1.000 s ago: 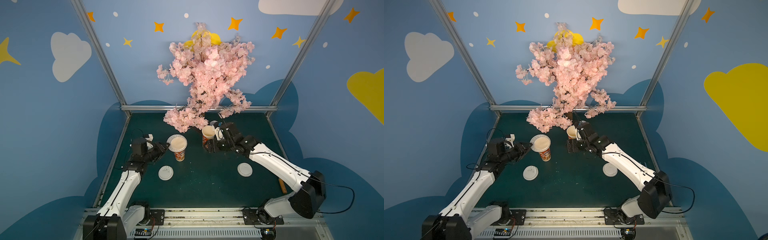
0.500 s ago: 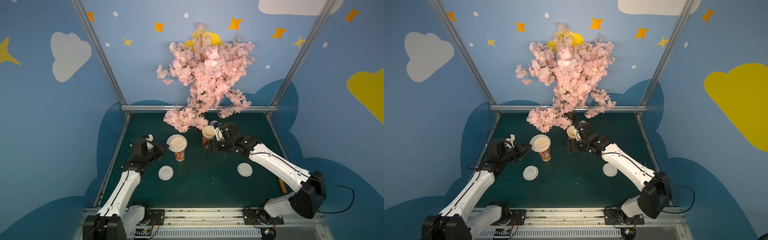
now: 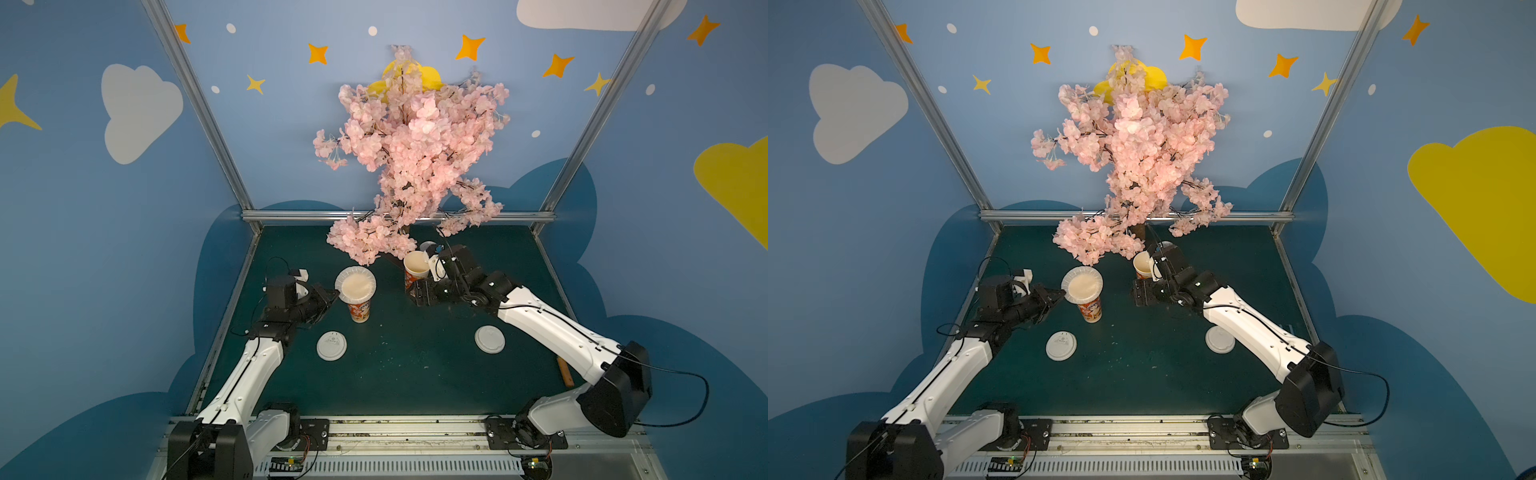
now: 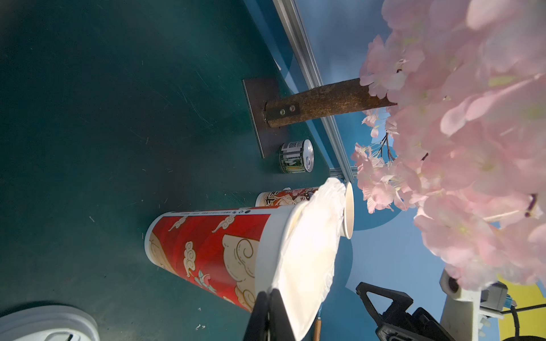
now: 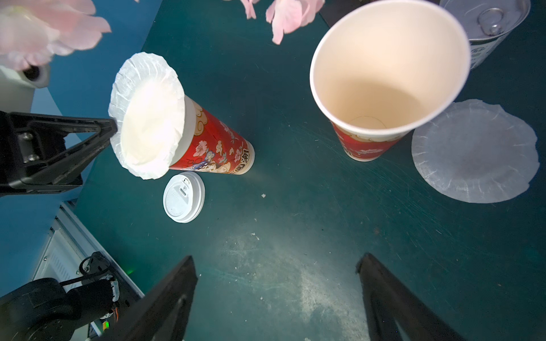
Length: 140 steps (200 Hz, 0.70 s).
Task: Put the leak-proof paper on the milk tea cups
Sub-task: Place the leak-proof paper at the cup.
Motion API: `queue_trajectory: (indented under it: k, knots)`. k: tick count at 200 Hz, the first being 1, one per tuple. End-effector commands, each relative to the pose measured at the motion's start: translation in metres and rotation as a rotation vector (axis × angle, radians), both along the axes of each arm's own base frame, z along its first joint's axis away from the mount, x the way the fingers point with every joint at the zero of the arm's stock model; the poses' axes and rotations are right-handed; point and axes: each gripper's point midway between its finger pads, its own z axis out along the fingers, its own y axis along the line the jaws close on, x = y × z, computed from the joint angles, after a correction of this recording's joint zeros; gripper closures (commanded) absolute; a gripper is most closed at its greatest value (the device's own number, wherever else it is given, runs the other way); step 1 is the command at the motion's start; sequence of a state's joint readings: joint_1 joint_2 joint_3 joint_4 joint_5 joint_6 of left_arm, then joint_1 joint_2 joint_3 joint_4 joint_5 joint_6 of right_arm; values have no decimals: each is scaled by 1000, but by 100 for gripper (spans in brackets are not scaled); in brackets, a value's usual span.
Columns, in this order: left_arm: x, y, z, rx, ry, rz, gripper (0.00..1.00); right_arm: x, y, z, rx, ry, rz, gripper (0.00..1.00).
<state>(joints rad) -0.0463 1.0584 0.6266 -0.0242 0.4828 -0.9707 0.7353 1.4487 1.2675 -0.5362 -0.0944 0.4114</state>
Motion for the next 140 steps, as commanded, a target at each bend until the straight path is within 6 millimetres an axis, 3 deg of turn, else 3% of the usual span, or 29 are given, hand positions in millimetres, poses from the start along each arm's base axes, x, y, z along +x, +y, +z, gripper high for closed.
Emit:
queue_trajectory:
  k: [1, 35, 59, 90, 119, 140]
  knots:
    - [5, -3, 13, -7, -42, -14, 93, -2, 1, 1, 5, -4, 0, 13]
    - [5, -6, 18, -12, -54, -22, 91, -3, 1, 0, 7, 1, -2, 14]
    - [4, -5, 20, -6, -58, -20, 78, -4, 1, 0, 11, 2, -1, 14]
    - [-3, 5, 25, 65, -53, 3, 49, -4, 0, 4, 14, -5, -4, 14]
    - [-24, 33, 23, 216, 2, 90, 25, -6, -1, 7, 19, -12, 0, 14]
    - [-45, 56, 8, 337, 79, 167, 11, -8, 0, 7, 26, -11, 8, 14]
